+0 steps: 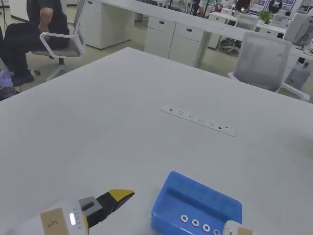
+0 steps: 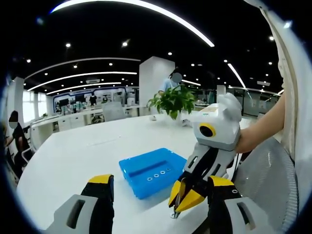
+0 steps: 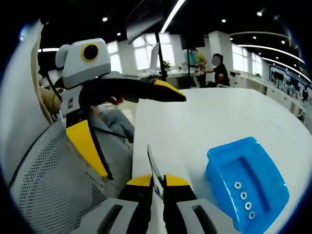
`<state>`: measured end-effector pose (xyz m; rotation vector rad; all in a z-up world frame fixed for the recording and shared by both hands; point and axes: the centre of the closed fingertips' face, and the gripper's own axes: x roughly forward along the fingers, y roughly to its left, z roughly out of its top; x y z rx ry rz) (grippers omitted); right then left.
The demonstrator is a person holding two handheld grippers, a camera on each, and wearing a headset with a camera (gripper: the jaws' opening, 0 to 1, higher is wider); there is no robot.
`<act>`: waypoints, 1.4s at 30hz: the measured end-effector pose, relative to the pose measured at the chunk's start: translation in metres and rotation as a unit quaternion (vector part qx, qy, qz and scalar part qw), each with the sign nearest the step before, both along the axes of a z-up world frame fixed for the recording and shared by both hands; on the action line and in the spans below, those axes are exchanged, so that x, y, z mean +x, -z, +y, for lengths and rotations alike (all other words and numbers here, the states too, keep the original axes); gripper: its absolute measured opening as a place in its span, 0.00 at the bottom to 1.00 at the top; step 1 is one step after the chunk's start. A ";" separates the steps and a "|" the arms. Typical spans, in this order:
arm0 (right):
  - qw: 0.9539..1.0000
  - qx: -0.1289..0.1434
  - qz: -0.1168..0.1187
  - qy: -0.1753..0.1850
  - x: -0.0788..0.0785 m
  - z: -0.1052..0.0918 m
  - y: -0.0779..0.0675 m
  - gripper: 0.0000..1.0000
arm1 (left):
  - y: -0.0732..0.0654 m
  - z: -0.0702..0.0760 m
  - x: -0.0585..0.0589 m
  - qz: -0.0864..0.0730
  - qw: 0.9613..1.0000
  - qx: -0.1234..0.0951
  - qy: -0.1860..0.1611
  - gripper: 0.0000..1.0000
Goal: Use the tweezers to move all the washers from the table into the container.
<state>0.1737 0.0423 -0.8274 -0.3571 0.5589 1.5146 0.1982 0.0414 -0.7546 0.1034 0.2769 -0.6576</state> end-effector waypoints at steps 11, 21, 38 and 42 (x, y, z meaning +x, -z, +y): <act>1.000 -0.004 -0.019 -0.012 0.003 -0.004 0.001 0.02 | 0.002 -0.002 -0.001 0.005 1.000 0.002 0.006 0.79; 0.998 0.020 0.025 0.054 0.016 -0.011 -0.004 0.02 | 0.002 -0.001 -0.001 0.006 1.000 -0.001 0.003 0.79; 0.990 0.066 0.042 0.117 0.043 -0.021 -0.035 0.02 | 0.001 -0.001 0.000 0.009 1.000 -0.010 0.003 0.79; 0.989 0.070 0.038 0.124 0.045 -0.022 -0.040 0.02 | 0.001 0.000 0.000 0.009 1.000 -0.010 0.001 0.79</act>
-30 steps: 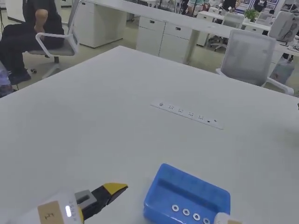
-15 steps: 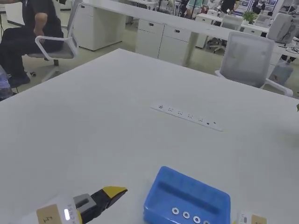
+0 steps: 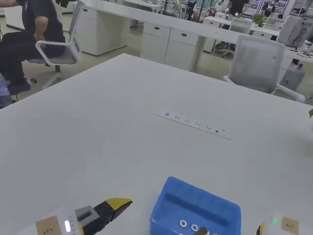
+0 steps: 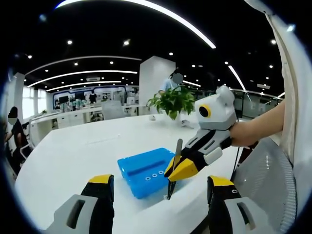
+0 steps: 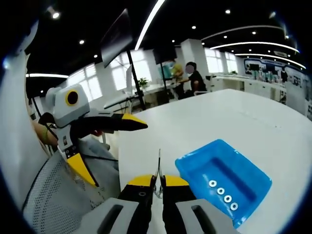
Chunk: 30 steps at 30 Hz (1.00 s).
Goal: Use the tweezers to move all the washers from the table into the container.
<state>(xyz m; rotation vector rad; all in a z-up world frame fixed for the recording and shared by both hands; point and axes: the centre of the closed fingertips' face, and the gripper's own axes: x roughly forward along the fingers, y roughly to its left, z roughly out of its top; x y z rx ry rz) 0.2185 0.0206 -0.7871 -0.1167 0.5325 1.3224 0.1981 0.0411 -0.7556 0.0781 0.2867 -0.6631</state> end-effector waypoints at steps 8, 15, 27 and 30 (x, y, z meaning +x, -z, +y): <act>0.999 0.015 -0.004 0.032 0.008 -0.001 -0.010 0.03 | 0.000 0.001 0.000 0.001 1.000 -0.003 -0.003 0.79; 0.998 0.028 -0.009 0.052 0.017 -0.003 -0.017 0.03 | 0.001 0.001 0.000 0.008 1.000 -0.007 -0.003 0.79; 0.997 0.036 -0.018 0.066 0.031 -0.003 -0.025 0.03 | 0.001 0.003 0.000 0.014 1.000 -0.012 -0.006 0.78; 0.997 0.036 -0.020 0.069 0.037 -0.003 -0.026 0.03 | 0.002 0.003 0.000 0.015 1.000 -0.012 -0.007 0.78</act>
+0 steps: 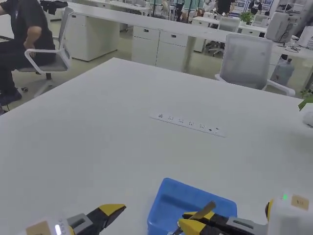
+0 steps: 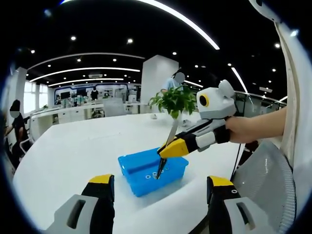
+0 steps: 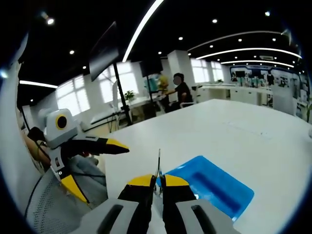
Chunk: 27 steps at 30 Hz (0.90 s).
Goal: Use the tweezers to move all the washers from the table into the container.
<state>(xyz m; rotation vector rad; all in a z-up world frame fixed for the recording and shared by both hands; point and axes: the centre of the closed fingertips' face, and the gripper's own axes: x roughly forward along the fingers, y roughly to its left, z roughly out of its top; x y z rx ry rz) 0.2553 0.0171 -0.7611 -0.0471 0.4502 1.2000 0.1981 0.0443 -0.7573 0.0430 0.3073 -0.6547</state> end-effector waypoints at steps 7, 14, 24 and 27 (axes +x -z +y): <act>1.000 -0.003 -0.004 0.008 0.014 0.000 -0.001 0.03 | 0.001 0.003 0.001 0.002 1.000 0.003 -0.009 0.77; 1.000 -0.014 -0.003 0.011 0.026 0.002 0.005 0.03 | 0.000 0.004 0.002 0.002 1.000 -0.002 -0.010 0.77; 0.999 -0.033 0.004 0.015 0.041 0.005 0.016 0.03 | 0.000 0.006 0.003 0.004 1.000 -0.007 -0.015 0.77; 0.999 -0.036 0.004 0.014 0.043 0.006 0.018 0.03 | 0.000 0.006 0.003 0.004 1.000 -0.007 -0.015 0.77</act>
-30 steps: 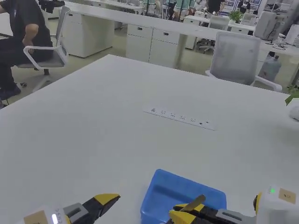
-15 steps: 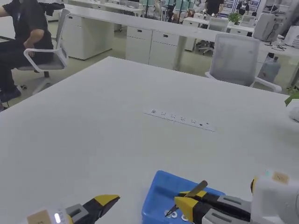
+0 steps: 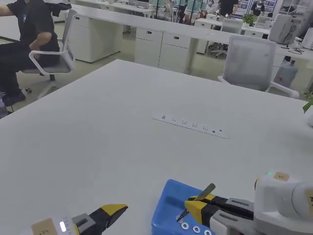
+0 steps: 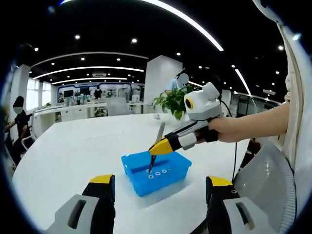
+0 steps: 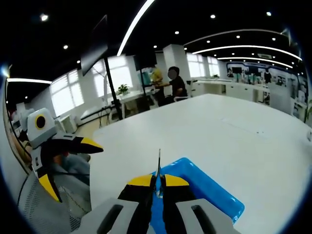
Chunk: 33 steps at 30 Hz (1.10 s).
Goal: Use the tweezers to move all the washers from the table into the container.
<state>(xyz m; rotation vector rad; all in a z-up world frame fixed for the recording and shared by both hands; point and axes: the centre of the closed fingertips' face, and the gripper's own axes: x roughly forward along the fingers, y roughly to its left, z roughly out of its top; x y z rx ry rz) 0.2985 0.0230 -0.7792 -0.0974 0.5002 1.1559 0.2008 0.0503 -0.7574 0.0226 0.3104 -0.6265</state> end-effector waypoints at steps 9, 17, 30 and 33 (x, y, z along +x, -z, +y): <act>1.000 -0.014 0.007 -0.002 0.008 0.001 0.012 0.03 | 0.000 0.000 0.001 0.002 1.000 -0.006 0.000 0.77; 1.000 -0.024 0.010 -0.007 0.014 0.006 0.020 0.03 | -0.001 0.001 0.001 0.005 1.000 -0.013 -0.004 0.76; 0.999 -0.042 0.016 -0.016 0.018 0.012 0.033 0.03 | -0.001 0.001 0.001 0.006 1.000 -0.010 -0.003 0.76; 0.999 -0.045 0.016 -0.016 0.018 0.012 0.035 0.03 | -0.001 0.001 0.001 0.006 1.000 -0.010 -0.003 0.76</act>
